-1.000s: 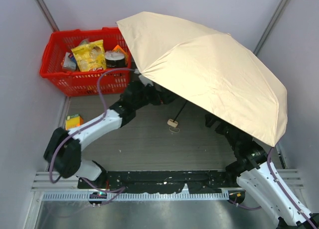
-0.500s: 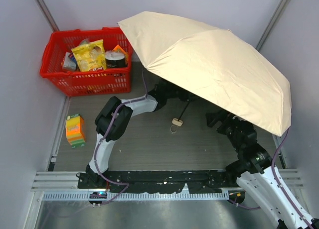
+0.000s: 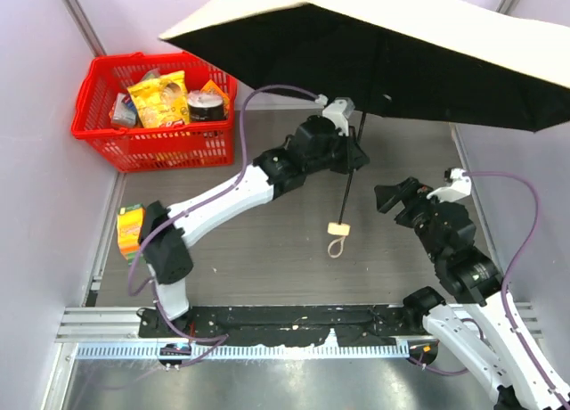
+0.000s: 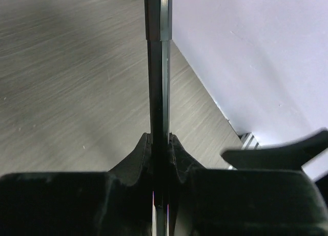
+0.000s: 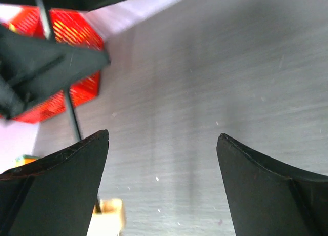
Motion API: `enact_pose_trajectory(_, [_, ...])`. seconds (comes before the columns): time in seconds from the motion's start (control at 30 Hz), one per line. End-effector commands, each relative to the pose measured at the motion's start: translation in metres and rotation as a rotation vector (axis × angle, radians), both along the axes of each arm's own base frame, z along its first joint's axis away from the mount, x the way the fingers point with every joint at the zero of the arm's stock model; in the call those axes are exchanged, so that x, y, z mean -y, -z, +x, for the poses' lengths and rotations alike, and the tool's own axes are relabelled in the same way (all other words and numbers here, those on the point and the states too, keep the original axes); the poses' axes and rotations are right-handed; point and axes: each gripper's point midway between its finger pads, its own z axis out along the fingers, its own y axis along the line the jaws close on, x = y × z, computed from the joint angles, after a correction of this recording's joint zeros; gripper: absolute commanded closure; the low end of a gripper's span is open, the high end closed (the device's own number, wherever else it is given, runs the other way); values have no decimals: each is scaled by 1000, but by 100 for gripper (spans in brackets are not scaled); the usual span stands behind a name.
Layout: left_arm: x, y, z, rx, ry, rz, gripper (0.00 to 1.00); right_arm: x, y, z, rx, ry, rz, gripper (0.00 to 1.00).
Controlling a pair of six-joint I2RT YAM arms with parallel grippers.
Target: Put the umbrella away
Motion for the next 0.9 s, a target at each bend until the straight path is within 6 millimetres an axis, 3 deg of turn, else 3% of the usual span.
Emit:
enact_pose_trajectory(0.0, [-45, -71, -46, 206, -222, 158, 100, 10, -74, 0, 126, 59, 79, 10])
enact_pose_trajectory(0.1, [-58, -68, -62, 247, -294, 215, 100, 2, -108, 3, 152, 52, 173, 10])
enact_pose_trajectory(0.2, [-64, -60, -75, 256, -317, 247, 100, -25, -155, 14, 170, -45, 255, 11])
enact_pose_trajectory(0.3, [-68, -51, -83, 240, -327, 262, 100, -41, -180, 23, 195, -101, 285, 14])
enact_pose_trajectory(0.4, [-73, -47, -88, 262, -349, 293, 100, -55, -183, 25, 223, -175, 298, 14])
enact_pose_trajectory(0.43, [-75, -47, -91, 273, -354, 304, 100, -61, -192, 25, 265, -208, 317, 13])
enact_pose_trajectory(0.53, [-79, -42, -94, 300, -376, 330, 100, -86, -166, 37, 200, -296, 331, 14])
enact_pose_trajectory(0.63, [-83, -37, -98, 331, -405, 363, 100, -97, -144, 52, 160, -310, 319, 22])
enact_pose_trajectory(0.7, [-83, -33, -101, 347, -415, 385, 100, -96, -128, 60, 137, -280, 316, 24])
enact_pose_trajectory(0.8, [-83, -30, -104, 360, -429, 407, 100, -84, -111, 70, 110, -186, 306, 37])
enact_pose_trajectory(0.87, [-80, -27, -107, 364, -425, 414, 100, -76, -99, 72, 89, -133, 319, 39])
